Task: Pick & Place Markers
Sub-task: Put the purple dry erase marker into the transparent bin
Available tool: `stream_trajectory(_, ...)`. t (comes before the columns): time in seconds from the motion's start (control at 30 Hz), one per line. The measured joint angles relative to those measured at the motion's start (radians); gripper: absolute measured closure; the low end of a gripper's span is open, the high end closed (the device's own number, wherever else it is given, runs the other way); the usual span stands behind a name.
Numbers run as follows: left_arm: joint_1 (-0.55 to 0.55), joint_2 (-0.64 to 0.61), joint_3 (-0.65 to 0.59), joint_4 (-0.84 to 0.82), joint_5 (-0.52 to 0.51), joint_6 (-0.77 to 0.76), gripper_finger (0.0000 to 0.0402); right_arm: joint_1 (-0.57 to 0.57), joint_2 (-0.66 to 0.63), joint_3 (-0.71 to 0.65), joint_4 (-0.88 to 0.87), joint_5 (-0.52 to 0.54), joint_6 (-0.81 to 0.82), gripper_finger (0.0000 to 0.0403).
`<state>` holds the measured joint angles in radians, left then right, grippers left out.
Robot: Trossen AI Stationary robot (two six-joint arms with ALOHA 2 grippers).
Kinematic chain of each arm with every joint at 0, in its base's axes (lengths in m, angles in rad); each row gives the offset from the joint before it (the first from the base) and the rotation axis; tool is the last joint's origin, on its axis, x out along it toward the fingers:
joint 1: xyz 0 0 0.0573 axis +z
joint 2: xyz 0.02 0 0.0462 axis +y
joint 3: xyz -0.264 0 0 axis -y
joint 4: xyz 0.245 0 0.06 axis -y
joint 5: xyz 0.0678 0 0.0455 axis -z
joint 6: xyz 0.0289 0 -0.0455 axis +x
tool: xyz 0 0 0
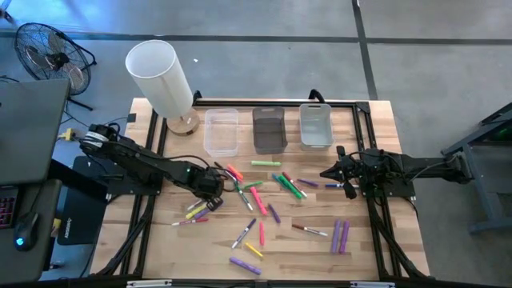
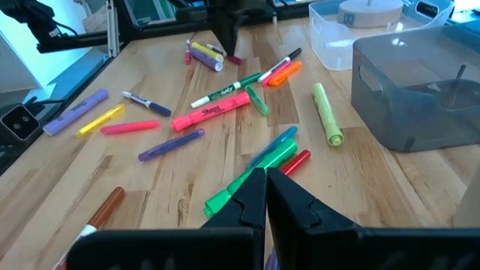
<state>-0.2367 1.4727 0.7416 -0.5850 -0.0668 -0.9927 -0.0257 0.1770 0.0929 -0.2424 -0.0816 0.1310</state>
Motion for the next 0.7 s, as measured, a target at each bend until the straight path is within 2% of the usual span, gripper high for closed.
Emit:
stream_trajectory(0.53,0.001,0.002,-0.002,0.01,-0.086,-0.011,0.0401,0.0,-0.001,0.0,0.0,0.0,0.0,0.04)
stream_trajectory(0.7,0.001,0.006,-0.008,0.001,-0.079,-0.012,0.0401,0.0,-0.001,0.0,0.0,0.0,0.0,0.04)
